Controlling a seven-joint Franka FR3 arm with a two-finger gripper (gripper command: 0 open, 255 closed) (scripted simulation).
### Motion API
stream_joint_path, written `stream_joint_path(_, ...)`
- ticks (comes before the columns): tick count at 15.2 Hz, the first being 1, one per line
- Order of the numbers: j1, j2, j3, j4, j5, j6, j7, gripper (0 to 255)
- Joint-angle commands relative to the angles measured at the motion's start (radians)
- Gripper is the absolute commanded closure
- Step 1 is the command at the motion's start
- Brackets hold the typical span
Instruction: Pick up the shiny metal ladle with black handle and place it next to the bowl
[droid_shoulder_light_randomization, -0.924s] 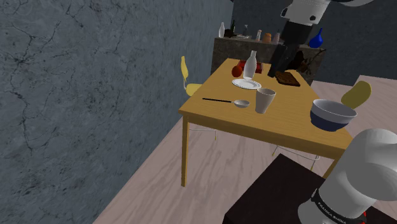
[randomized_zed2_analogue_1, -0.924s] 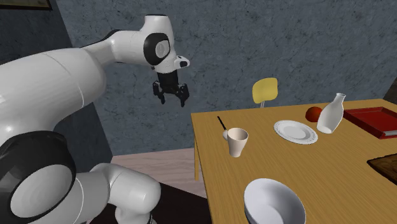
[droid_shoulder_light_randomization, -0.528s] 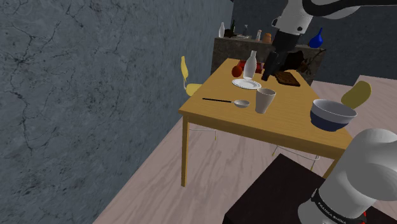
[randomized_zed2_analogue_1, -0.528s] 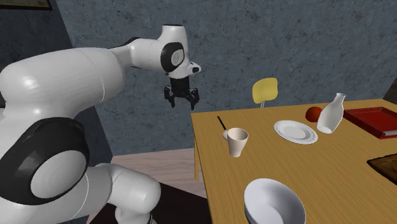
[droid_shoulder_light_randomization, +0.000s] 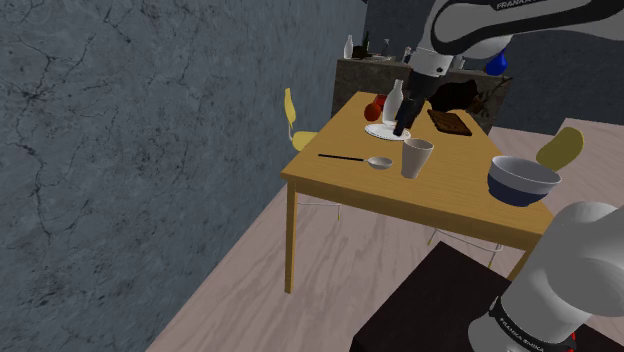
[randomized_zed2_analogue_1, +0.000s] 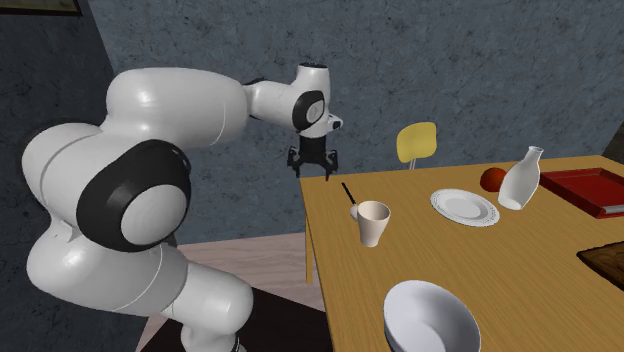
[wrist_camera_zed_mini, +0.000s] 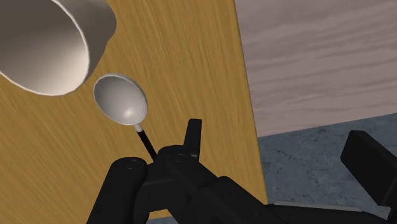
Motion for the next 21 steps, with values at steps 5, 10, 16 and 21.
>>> stream_joint_path(5, 0.027, 0.23, -0.091, 0.103, 0.066, 0.101, -0.179, 0)
stream_joint_path(10, 0.031, 0.44, -0.14, 0.231, 0.166, 0.146, -0.34, 0)
stream_joint_path(16, -0.01, 0.704, -0.144, 0.436, 0.301, 0.145, -0.515, 0)
stream_joint_path(21, -0.074, 0.926, -0.11, 0.656, 0.383, 0.107, -0.618, 0)
